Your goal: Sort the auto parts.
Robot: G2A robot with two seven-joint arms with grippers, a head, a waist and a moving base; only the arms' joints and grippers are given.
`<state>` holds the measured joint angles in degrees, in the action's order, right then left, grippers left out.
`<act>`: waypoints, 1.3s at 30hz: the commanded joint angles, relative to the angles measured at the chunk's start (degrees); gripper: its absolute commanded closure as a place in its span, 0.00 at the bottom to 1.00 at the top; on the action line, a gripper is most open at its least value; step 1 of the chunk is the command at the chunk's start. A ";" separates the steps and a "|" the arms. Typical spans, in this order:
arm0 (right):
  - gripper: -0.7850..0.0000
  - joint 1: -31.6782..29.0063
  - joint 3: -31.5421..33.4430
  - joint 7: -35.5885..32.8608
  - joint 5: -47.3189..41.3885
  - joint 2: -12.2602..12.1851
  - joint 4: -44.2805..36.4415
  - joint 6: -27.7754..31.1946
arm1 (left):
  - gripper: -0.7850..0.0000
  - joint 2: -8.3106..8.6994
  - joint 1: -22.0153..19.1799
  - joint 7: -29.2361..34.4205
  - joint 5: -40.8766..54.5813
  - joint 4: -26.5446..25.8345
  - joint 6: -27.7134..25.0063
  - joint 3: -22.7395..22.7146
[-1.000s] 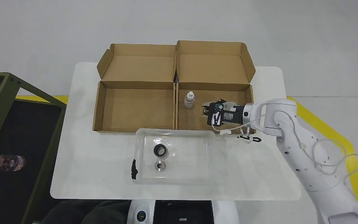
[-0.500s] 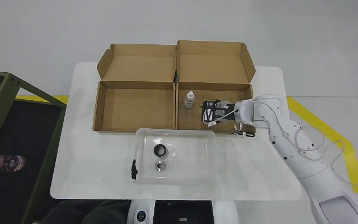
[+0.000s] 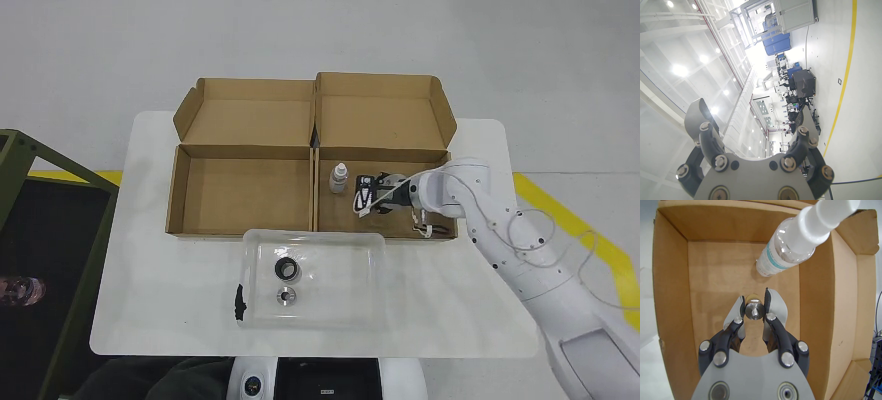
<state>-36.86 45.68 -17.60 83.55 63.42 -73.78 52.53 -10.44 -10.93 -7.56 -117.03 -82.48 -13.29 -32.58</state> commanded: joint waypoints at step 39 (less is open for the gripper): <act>0.00 -16.70 16.10 -0.34 -20.34 -2.96 -21.32 -7.90 | 0.00 0.00 0.00 0.00 0.00 0.00 0.00 0.00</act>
<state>-52.67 61.46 -17.74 63.09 60.58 -93.61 44.88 -10.44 -10.93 -7.56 -117.03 -82.48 -13.29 -32.58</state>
